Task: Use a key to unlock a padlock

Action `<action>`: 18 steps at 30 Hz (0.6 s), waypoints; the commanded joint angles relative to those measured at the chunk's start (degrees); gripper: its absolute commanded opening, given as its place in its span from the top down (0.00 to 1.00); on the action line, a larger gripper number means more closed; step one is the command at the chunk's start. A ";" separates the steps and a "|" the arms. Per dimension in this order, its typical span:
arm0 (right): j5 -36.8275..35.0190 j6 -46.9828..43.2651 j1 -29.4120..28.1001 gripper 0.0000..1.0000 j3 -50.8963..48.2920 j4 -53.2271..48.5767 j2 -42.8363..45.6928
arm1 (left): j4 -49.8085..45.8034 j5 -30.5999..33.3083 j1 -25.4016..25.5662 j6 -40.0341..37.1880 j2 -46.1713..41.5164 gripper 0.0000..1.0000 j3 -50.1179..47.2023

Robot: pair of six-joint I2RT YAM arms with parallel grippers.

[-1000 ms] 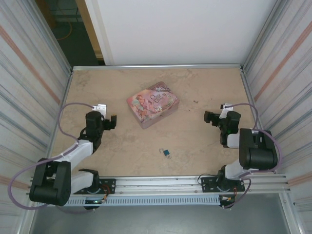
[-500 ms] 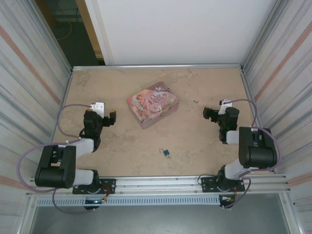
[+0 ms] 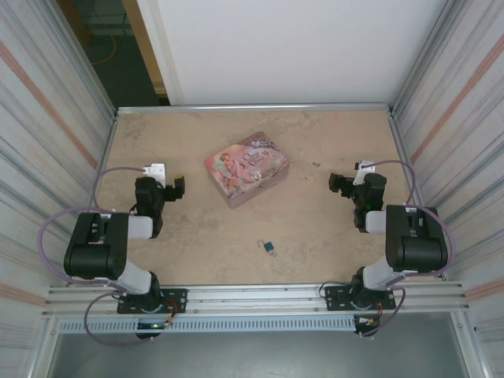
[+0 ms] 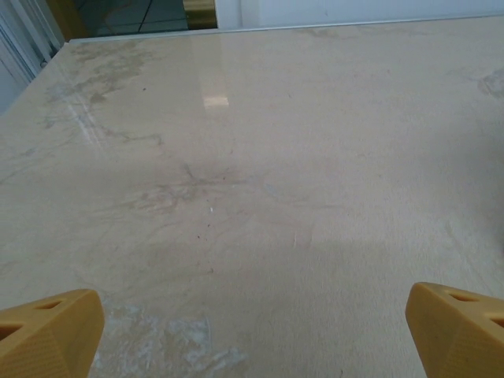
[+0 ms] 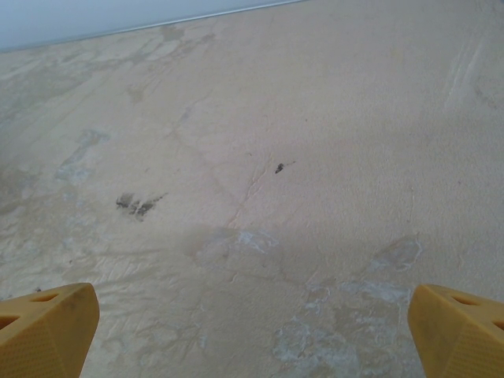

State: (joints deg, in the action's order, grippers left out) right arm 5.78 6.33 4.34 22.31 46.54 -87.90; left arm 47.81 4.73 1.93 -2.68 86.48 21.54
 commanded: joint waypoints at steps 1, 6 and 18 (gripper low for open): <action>-1.18 -1.67 -0.52 0.01 0.95 -0.49 -0.39 | -0.69 1.07 -0.26 1.01 -0.09 0.01 0.98; -1.44 -1.70 -0.59 0.01 0.92 -0.58 -0.43 | -0.70 1.22 -0.01 0.79 -0.08 0.01 0.96; -1.81 -1.72 -0.82 0.01 1.07 -0.76 -0.35 | -0.70 1.27 -0.04 0.83 -0.08 0.01 0.97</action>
State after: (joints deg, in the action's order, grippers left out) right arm 4.89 5.69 3.97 22.31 46.22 -87.90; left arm 47.24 5.15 1.93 -2.50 86.48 21.61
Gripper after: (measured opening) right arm 0.989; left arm 0.987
